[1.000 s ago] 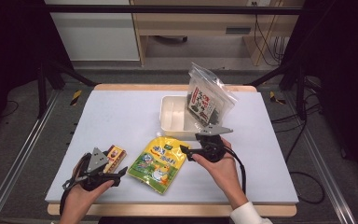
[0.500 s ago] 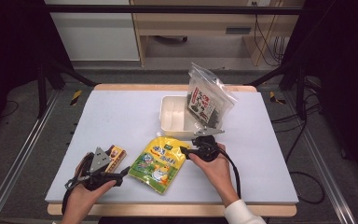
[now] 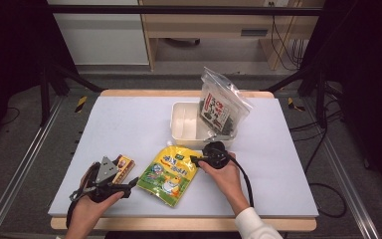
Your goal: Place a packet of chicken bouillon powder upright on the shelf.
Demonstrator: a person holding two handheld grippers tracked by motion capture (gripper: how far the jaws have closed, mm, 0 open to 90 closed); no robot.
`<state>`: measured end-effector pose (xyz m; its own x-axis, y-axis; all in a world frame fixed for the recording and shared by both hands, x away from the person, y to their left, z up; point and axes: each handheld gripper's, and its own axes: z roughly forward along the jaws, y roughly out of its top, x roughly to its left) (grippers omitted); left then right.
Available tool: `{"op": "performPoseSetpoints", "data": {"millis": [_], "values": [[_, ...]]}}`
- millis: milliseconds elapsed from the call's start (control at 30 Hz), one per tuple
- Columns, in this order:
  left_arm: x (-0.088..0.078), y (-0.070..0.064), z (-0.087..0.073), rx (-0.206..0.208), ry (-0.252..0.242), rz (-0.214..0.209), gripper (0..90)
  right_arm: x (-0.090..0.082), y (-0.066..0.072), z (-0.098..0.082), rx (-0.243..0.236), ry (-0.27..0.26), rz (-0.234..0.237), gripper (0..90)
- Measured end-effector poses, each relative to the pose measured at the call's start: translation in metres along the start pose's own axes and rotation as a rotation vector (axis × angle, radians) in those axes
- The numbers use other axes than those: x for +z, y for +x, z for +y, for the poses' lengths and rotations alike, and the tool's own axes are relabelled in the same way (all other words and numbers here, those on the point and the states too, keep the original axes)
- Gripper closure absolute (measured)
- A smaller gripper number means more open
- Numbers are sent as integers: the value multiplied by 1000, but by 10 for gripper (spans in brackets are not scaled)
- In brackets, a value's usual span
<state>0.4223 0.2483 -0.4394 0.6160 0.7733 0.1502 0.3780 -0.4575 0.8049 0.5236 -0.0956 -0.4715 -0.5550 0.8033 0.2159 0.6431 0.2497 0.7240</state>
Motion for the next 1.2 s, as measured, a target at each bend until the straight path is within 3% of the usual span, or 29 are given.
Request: {"op": "performPoseSetpoints", "data": {"millis": [300,433,800,1200], "values": [[0,0,0,-1,0,0,113,5,-4,-1,26,15,12,394],[0,1,0,-3,-2,2,114,5,-1,-1,15,23,19,408],[-1,1,1,-1,-8,6,115,-7,3,3,28,-20,20,469],[-2,2,2,1,-8,10,116,-18,5,5,41,-75,24,665]]}}
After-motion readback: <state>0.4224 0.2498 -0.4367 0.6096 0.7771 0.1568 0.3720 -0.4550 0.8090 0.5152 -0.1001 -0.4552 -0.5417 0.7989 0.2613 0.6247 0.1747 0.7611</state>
